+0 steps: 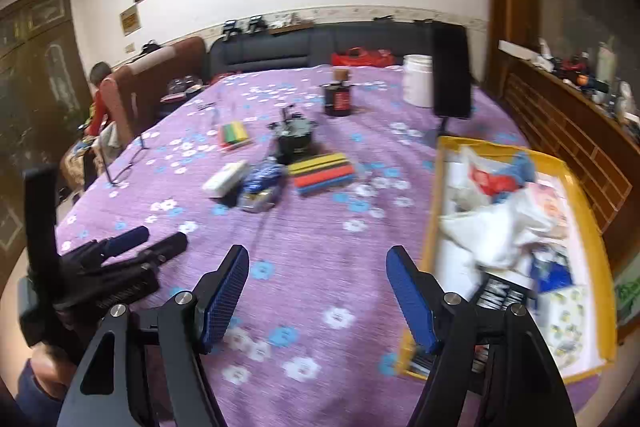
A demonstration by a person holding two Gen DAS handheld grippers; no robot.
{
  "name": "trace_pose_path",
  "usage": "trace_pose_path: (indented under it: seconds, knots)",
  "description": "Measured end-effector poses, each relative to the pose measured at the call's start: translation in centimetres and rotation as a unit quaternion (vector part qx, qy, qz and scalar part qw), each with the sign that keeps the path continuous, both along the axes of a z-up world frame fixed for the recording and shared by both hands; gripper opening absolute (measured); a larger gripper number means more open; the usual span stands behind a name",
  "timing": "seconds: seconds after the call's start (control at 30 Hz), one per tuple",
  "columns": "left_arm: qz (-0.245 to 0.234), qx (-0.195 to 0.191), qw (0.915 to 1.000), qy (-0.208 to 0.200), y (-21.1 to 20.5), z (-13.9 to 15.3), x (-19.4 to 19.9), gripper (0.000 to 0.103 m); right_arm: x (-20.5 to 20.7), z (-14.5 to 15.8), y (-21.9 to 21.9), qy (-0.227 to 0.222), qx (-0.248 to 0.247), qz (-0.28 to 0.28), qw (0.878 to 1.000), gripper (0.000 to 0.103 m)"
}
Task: Organize soft objects
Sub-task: 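Move both grippers back over the remaining items on the table, then grasp the cream tissue pack with the left gripper while the right grasps the blue snack bag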
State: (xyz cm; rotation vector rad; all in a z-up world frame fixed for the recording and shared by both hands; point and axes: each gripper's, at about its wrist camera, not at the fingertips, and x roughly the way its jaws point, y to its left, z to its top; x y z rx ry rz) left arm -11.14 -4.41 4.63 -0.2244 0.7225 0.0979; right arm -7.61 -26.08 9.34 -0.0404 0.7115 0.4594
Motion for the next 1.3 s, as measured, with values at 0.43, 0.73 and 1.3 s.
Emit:
trace_pose_path:
  seconds: [0.43, 0.73, 1.3]
  knots:
    - [0.023, -0.025, 0.9991, 0.024, 2.6, -2.2, 0.7, 0.069, 9.2, -0.8, 3.3, 0.052, 0.08, -0.041, 0.995, 0.076]
    - [0.018, -0.016, 0.9981, 0.057, 2.2, -2.0, 1.8, 0.069, 16.1, -4.6, 4.9, 0.078, 0.09, -0.101, 0.988, 0.076]
    - [-0.008, -0.008, 0.9921, 0.125, 4.3, -2.5, 16.1, 0.088, 16.2, -5.7, 3.7, 0.062, 0.129, -0.075, 0.987, 0.076]
